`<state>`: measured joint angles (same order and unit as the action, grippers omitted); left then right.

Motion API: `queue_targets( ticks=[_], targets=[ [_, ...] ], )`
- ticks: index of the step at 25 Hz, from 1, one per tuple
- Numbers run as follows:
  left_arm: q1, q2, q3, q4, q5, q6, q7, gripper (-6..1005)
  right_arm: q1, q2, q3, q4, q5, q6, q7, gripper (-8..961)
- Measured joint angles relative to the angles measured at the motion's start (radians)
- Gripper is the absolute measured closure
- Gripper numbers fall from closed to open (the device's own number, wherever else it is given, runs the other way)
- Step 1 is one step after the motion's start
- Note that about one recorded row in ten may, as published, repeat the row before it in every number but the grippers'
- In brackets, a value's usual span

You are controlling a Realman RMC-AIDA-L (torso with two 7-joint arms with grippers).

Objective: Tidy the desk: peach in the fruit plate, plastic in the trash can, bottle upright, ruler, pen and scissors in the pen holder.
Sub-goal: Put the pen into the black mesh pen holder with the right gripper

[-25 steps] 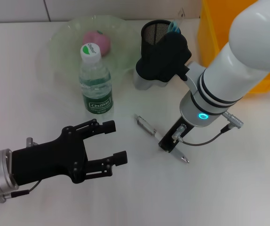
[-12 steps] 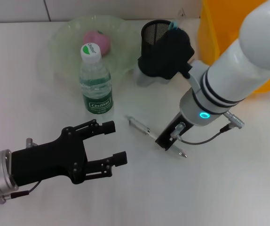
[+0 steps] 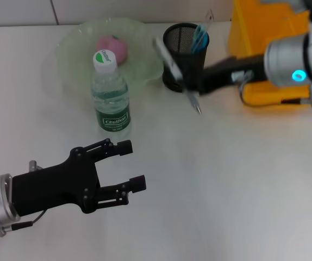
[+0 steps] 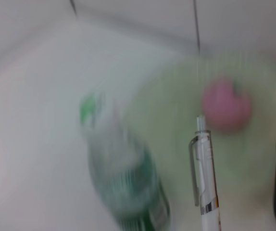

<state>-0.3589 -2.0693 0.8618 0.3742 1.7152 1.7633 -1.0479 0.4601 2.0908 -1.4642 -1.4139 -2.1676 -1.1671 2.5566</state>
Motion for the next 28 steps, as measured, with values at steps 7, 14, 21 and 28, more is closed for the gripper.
queue_targets(
  ticks=[7,14,21,28],
  targets=[
    [-0.006,0.0,-0.001,-0.009,-0.015,-0.002,0.001,167,-0.031,-0.005,0.081,0.277,0.642,0.263,-0.662,843],
    [0.003,0.001,-0.001,-0.011,-0.073,0.005,0.003,167,0.159,-0.005,0.125,0.838,1.346,0.299,-1.299,843],
    [0.003,0.003,-0.001,-0.011,-0.076,0.007,0.004,167,0.238,-0.004,0.116,0.972,1.428,0.309,-1.399,842],
    [0.004,0.003,-0.001,-0.004,-0.076,0.009,0.012,167,0.238,-0.003,0.101,0.99,1.426,0.313,-1.409,843]
  ],
)
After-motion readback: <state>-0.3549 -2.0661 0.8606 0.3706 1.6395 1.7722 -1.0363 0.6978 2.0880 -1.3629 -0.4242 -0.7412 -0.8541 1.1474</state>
